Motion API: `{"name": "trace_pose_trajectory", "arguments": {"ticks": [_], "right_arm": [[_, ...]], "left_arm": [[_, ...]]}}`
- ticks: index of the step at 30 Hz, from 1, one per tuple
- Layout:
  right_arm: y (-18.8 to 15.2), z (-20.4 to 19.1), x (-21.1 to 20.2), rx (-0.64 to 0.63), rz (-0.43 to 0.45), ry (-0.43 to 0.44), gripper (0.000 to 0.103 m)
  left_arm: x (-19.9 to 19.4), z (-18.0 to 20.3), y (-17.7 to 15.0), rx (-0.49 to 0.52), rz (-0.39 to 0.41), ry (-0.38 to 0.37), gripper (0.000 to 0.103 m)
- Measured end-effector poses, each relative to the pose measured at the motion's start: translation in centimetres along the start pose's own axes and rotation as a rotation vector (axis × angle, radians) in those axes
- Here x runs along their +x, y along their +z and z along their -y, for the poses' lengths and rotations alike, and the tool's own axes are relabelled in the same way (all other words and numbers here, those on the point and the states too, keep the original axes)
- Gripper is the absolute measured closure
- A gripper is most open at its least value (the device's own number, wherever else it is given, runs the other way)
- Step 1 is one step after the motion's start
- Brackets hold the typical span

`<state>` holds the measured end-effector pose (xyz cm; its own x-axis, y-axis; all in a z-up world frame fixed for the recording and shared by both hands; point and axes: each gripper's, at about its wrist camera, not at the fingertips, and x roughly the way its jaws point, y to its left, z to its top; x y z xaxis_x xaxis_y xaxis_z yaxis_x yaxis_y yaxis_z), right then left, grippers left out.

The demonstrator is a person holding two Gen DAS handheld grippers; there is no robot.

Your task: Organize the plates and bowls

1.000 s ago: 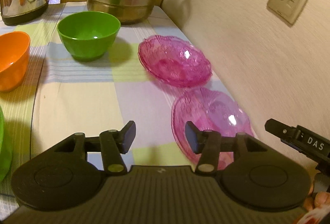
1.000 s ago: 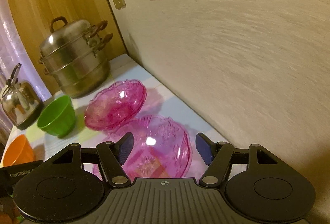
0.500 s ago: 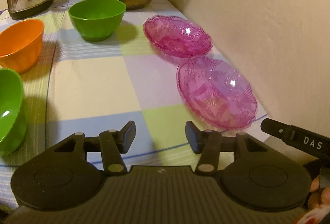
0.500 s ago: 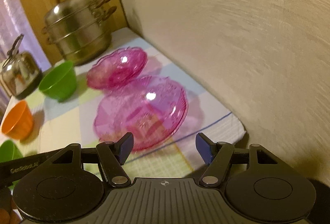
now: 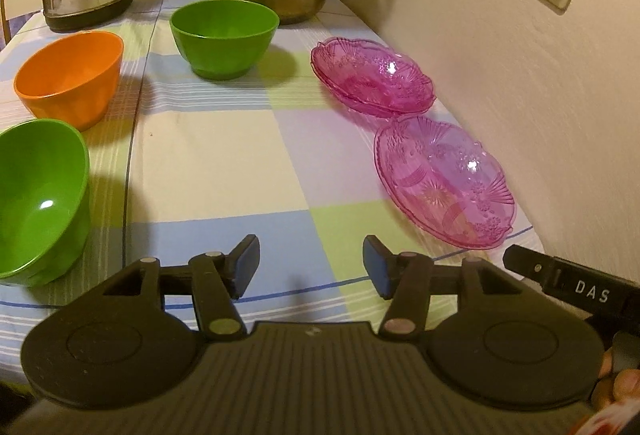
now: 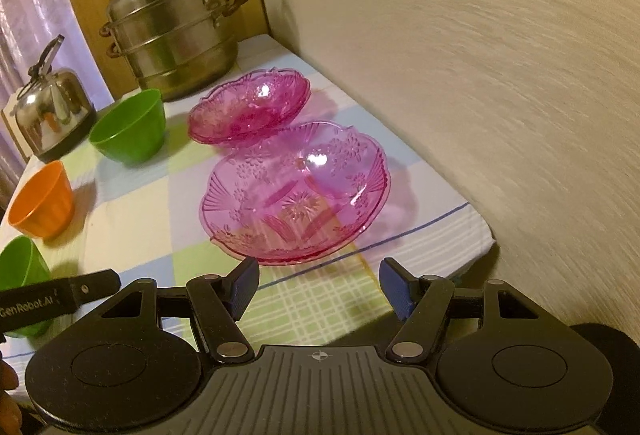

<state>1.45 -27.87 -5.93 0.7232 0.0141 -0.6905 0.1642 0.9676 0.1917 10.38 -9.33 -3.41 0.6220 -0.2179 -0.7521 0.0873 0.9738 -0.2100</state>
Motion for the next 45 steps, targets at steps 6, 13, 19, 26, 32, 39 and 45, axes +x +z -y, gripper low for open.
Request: {"name": "trace_pose_trajectory", "arguments": {"ticks": [6, 13, 19, 26, 32, 39, 45], "right_arm": [[0.0, 0.2, 0.3, 0.010, -0.006, -0.004, 0.036], [0.4, 0.6, 1.1, 0.036, -0.010, -0.012, 0.036], [2.0, 2.1, 2.4, 0.112, -0.011, -0.009, 0.036], [4.6, 2.9, 4.6, 0.104, 0.001, -0.014, 0.037], [5.8, 3.9, 7.5, 0.117, -0.027, -0.026, 0.037], [5.3, 5.3, 9.5, 0.175, -0.073, -0.033, 0.050], [5.3, 5.3, 9.6, 0.188, -0.079, -0.035, 0.057]], "left_arm": [[0.4, 0.2, -0.1, 0.003, -0.009, -0.006, 0.049], [1.1, 0.5, 0.1, 0.006, -0.018, -0.016, 0.047], [2.3, 0.6, 0.8, -0.010, -0.020, -0.032, 0.047], [4.6, 1.5, 2.9, -0.037, -0.003, -0.075, 0.048], [7.5, 2.5, 4.5, -0.043, -0.013, -0.101, 0.051], [10.7, 3.5, 4.8, -0.042, -0.056, -0.132, 0.066], [12.0, 4.3, 4.8, -0.016, -0.069, -0.129, 0.075]]}}
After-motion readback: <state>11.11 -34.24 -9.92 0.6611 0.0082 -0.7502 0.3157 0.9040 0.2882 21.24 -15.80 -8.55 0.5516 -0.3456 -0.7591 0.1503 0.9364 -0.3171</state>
